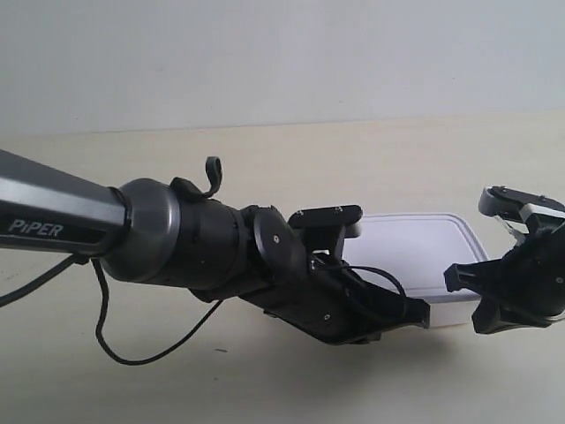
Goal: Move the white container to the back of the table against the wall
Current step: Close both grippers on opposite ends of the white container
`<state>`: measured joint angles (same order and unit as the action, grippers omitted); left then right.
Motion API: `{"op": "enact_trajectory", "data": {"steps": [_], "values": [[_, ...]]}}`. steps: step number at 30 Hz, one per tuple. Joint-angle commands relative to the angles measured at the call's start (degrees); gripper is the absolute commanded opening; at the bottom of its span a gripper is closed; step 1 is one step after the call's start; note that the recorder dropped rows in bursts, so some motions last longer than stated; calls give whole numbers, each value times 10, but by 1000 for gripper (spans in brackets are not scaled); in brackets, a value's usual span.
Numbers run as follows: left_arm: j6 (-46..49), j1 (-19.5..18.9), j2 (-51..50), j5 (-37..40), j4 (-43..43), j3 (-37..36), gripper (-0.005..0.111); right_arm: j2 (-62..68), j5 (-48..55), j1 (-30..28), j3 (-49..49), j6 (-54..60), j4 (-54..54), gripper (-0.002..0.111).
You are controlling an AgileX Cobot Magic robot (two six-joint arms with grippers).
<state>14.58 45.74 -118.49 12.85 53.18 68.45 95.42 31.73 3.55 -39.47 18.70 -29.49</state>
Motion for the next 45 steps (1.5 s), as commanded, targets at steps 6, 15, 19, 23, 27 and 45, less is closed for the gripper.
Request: {"op": "enact_trajectory", "data": {"steps": [6, 15, 19, 23, 27, 45], "values": [[2, -17, -1, -29, -14, 4, 0, 25, -16, -4, -46, 13, -1, 0], [2, -18, -15, -58, -31, 31, 0, 53, 2, -4, -85, 29, -5, 0], [2, -18, -36, -55, -33, 57, 0, 55, -1, -4, -90, 33, -8, 0], [2, -18, -49, -58, -37, 69, 0, 55, -8, -4, -90, 42, -15, 0], [2, -18, -50, -63, -45, 70, 0, 55, -27, -4, -90, 45, -15, 0], [23, -48, -50, -112, -55, 70, 0, 102, -82, -4, -94, 151, -133, 0]]}}
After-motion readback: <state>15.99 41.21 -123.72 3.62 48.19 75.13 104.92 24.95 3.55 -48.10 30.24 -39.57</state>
